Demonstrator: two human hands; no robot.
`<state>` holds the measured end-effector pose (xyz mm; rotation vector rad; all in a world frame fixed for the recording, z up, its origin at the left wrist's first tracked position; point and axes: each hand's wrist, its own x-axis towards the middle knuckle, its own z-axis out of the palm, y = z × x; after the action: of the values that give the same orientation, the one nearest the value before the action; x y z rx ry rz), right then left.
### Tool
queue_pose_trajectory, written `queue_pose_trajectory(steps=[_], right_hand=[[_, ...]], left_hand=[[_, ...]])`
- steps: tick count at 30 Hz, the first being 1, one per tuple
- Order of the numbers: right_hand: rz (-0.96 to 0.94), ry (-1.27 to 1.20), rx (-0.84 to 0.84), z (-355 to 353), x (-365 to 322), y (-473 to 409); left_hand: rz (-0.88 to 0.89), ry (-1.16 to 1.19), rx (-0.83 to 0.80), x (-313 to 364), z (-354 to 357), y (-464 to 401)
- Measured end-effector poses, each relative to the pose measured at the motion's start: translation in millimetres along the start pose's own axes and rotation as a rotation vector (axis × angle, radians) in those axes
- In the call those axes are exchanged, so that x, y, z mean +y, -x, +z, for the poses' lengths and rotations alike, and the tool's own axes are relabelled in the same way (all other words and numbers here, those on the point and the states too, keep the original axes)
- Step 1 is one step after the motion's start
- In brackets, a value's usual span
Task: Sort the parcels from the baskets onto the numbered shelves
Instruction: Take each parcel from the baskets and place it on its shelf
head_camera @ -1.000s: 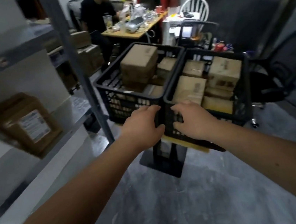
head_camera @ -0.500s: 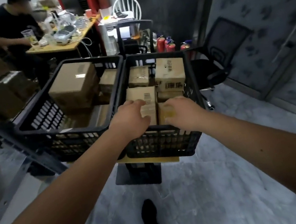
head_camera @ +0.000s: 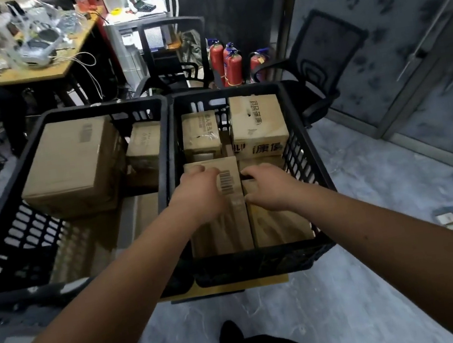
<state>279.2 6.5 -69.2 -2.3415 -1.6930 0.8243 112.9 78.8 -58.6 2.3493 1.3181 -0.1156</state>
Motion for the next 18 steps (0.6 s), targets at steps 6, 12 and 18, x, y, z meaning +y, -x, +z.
queue_pose_trajectory(steps=[6, 12, 18], right_hand=[[-0.018, -0.122, -0.013, 17, 2, -28], [0.032, -0.205, -0.050, 34, 12, -46], [0.027, -0.325, -0.100, 32, 22, -60]], left_hand=[[0.012, -0.018, -0.060, -9, 6, -22], [0.053, -0.101, -0.064, -10, 13, -35], [-0.025, 0.030, -0.064, -10, 13, -36]])
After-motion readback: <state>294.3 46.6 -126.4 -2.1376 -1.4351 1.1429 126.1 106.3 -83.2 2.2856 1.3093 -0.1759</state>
